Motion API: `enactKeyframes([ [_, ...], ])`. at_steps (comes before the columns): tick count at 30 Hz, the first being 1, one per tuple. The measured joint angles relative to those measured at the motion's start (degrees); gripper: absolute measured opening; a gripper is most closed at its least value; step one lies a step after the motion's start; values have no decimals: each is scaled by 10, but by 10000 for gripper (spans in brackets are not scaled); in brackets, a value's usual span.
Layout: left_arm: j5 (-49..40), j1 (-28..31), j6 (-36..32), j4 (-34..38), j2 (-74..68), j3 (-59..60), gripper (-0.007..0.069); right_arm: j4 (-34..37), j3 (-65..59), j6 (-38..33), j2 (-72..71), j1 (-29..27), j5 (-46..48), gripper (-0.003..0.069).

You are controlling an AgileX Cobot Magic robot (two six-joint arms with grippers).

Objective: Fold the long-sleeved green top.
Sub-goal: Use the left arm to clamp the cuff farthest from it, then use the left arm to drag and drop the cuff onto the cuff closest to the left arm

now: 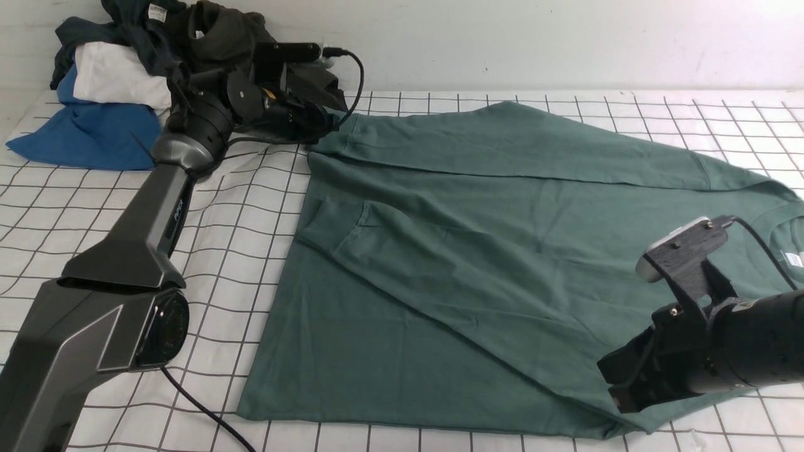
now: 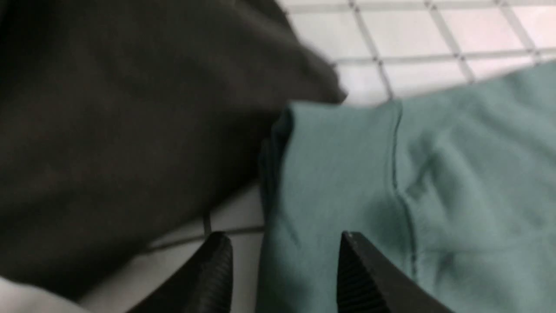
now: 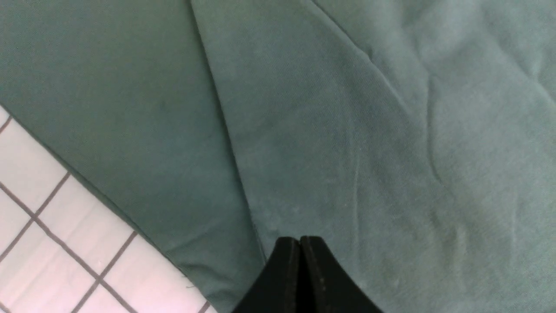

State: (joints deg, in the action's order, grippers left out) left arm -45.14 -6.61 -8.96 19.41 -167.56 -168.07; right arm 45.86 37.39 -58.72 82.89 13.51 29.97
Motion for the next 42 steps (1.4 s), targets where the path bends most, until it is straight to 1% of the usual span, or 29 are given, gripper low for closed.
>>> enactKeyframes([
  [3, 5, 2, 1, 14, -10, 0, 296, 0, 0, 0, 0, 0, 0, -10],
  [5, 8, 3, 1, 21, -11, 0, 260, 0, 0, 0, 0, 0, -1, -10],
  [6, 14, 4, 1, 23, -12, 0, 229, 0, 0, 0, 0, 0, -1, -10],
  [10, 42, 5, 1, 29, -16, 0, 62, 0, 0, 0, 0, 0, -1, -10],
  [11, 47, 5, 0, 29, -16, 0, 33, 0, 0, 1, 0, 0, -1, -10],
  [13, 51, 5, 0, 30, -12, 1, 6, 0, 0, 1, 0, 0, -1, -10],
  [16, 46, 5, -2, 30, 4, 1, -7, 0, 0, 1, 0, 0, -1, -10],
  [22, 12, 4, -5, 45, 36, 0, -7, 0, 0, 1, 0, 0, -1, -10],
  [26, -65, 4, -6, 75, 63, 0, -7, 0, 0, 0, 0, 0, 0, -10],
  [28, -126, 4, -10, 91, 87, 0, -7, 0, 0, 0, 0, 0, 0, -10],
  [29, -150, 2, -13, 94, 98, 0, -7, 0, 0, 0, 0, 0, 0, -10],
  [30, -156, 2, -14, 94, 100, 0, -7, 0, 0, 0, 0, 0, 0, -10],
  [31, -212, -1, -25, 95, 126, 0, -7, 0, 0, 0, -1, 0, 0, -10],
  [34, -257, -11, -33, 94, 166, 0, -7, -1, 0, 0, -19, 0, 1, -10],
  [38, -270, -25, -34, 94, 218, 0, -7, -23, 0, 0, -70, 0, 1, -10],
  [42, -272, -27, -10, 93, 265, 0, -7, -57, 0, 1, -129, 0, 3, -10],
])
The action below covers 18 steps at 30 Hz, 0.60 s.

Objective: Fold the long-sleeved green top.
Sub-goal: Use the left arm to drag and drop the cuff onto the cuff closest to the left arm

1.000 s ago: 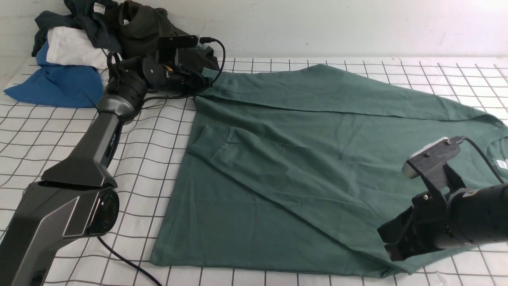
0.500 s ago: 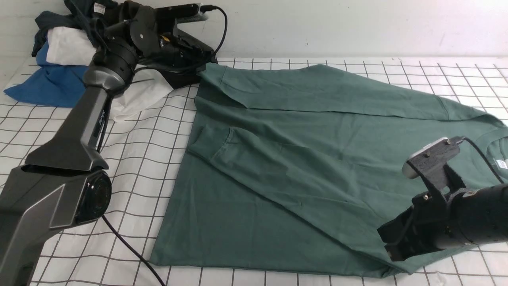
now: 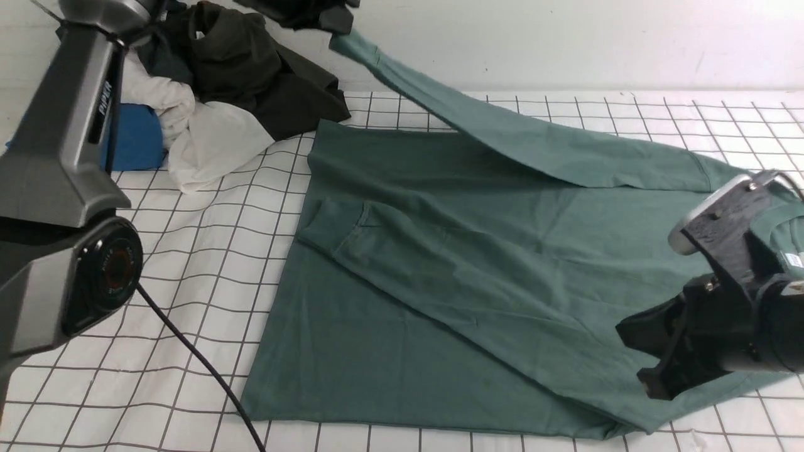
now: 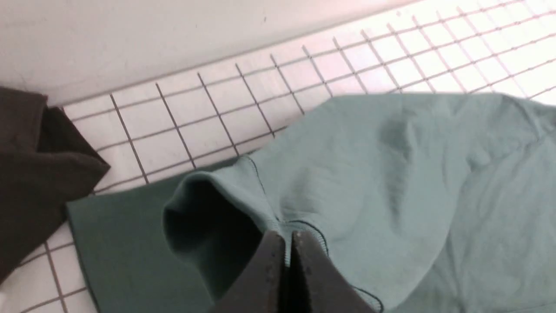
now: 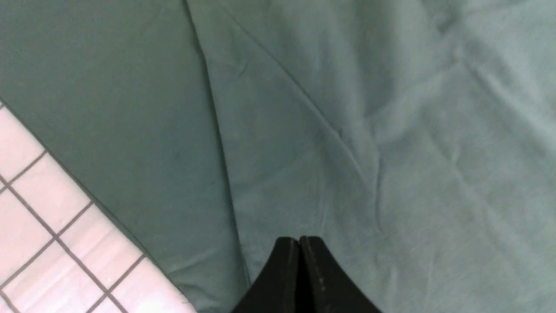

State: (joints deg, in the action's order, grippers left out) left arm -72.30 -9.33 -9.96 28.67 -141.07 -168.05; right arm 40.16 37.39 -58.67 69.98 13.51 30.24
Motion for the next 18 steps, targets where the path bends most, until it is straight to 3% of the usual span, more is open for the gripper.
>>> enactKeyframes([
  [11, 0, -7, 8, -26, 175, 193, -7, -150, 0, 135, -109, 0, 9, -10],
  [18, 6, -56, -13, -122, 221, 517, -7, -162, 0, 162, -111, 0, 2, -10],
])
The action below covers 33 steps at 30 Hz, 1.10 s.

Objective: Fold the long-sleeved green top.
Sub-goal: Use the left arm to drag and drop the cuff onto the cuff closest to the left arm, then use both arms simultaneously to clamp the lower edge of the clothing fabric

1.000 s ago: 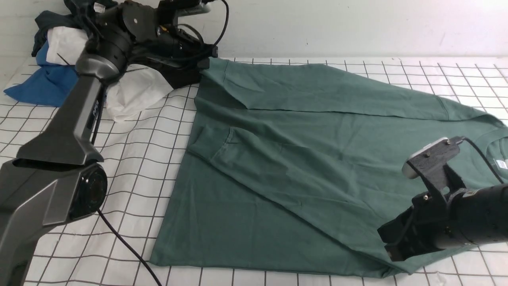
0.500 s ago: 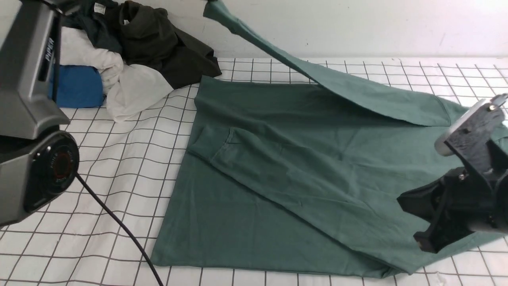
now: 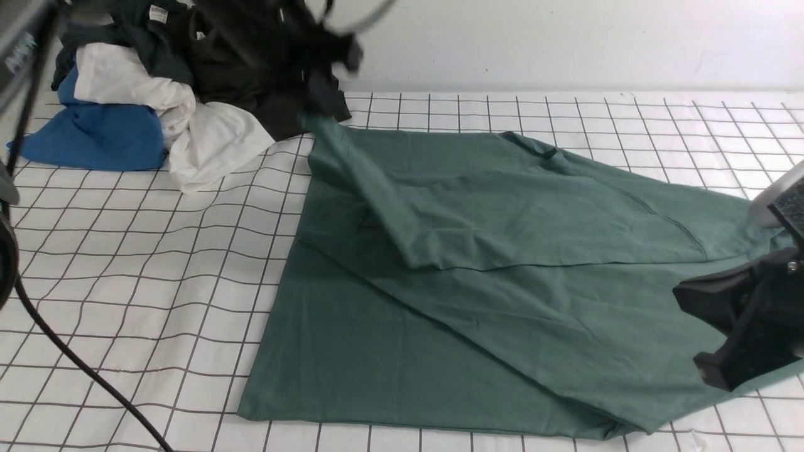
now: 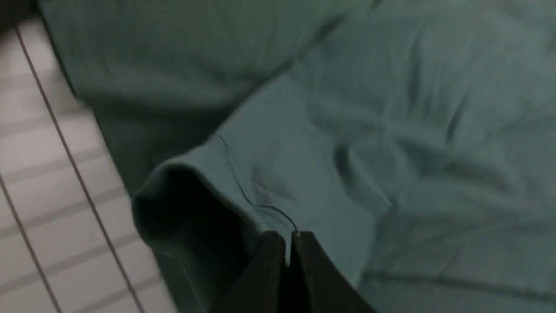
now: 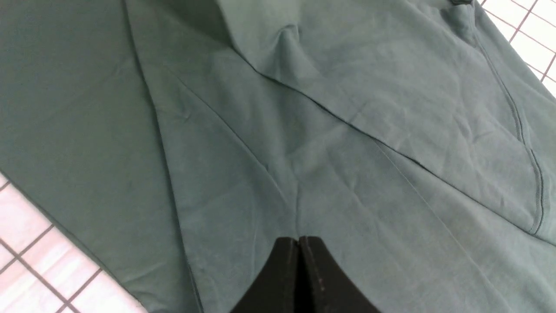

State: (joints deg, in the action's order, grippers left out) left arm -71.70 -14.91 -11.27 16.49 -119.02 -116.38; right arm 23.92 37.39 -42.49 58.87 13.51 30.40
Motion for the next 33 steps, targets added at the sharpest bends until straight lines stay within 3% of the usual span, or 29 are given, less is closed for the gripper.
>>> enactKeyframes([
  [5, 1, -2, -2, -48, -10, 114, -7, 0, 0, 0, 0, 0, 0, -10],
  [13, 13, -6, 16, -123, 2, 128, 8, 6, 0, 1, 0, 0, -8, -10],
  [18, 13, -7, 18, -137, 20, 128, 85, 8, 0, 1, 0, 0, -8, -10],
  [22, 13, -8, 19, -136, 47, 129, 249, 15, 0, 1, 0, 0, -9, -10],
  [25, 13, -15, 20, -132, 76, 129, 319, 15, 0, 2, 0, 0, -9, -10],
  [29, 13, -58, 21, -120, 148, 156, 360, -13, 0, 58, 6, -14, 3, -10],
  [33, 13, -119, 17, -114, 223, 243, 349, -57, 25, 186, 33, -85, 34, -10],
])
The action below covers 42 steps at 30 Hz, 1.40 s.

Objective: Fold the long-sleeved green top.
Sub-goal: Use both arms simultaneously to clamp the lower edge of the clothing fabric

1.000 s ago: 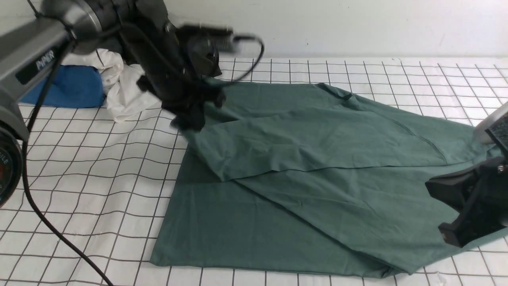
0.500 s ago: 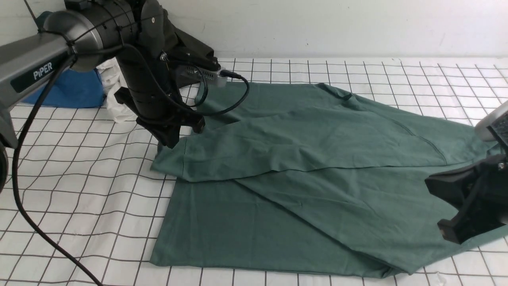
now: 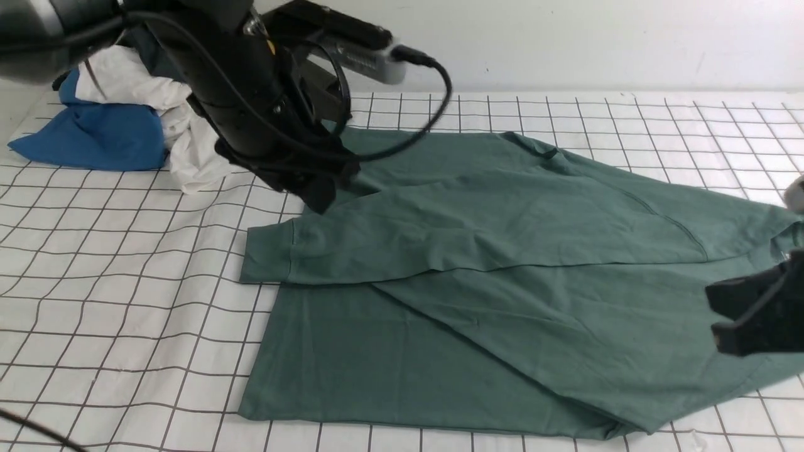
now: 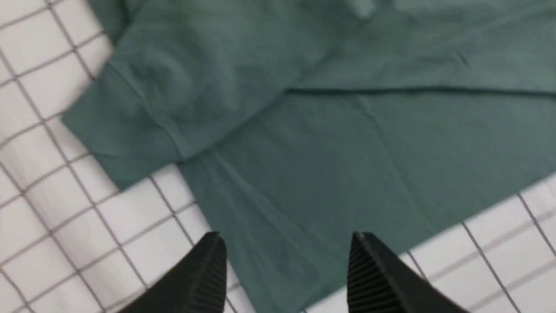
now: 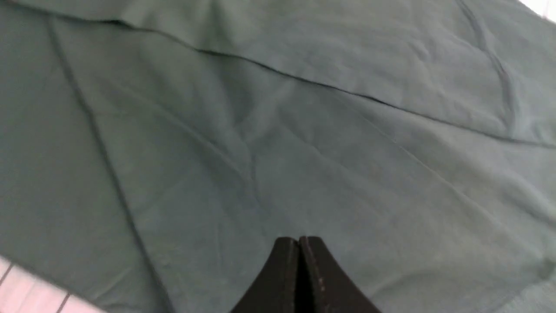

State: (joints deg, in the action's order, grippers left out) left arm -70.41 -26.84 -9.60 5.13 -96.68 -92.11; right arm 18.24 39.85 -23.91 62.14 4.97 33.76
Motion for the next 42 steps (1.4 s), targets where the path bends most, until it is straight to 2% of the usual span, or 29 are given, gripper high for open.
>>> enactKeyframes([
  [2, 0, -26, -1, 3, 27, 61, 338, -6, 29, 50, 20, -40, 10, -6],
  [6, 30, -50, -2, 3, 49, 181, 314, -6, 99, 80, 79, -83, 25, 27],
  [9, 88, -51, 0, 1, 50, 241, 292, -7, 143, 82, 132, -87, 27, 74],
  [12, 168, -51, 0, -1, 50, 305, 262, -29, 225, 82, 234, -87, 28, 180],
  [18, 211, -51, 0, -1, 50, 350, 231, -77, 336, 84, 382, -87, 59, 347],
  [23, 211, -51, 0, -1, 50, 353, 225, -88, 387, 84, 477, -86, 68, 381],
  [29, 211, -51, 3, 0, 51, 353, 225, -113, 406, 84, 538, -86, 21, 351],
  [30, 211, -51, 5, 0, 51, 353, 225, -115, 408, 84, 552, -86, 3, 318],
  [31, 211, -51, 5, 0, 51, 353, 225, -115, 408, 84, 553, -86, 1, 318],
  [39, 211, -51, 6, 0, 51, 353, 225, -147, 409, 84, 578, -86, -33, 102],
  [40, 211, -51, 7, 0, 51, 353, 225, -174, 410, 84, 578, -86, -41, 38],
  [42, 211, -51, 7, 0, 51, 353, 225, -205, 410, 84, 578, -86, -46, 7],
])
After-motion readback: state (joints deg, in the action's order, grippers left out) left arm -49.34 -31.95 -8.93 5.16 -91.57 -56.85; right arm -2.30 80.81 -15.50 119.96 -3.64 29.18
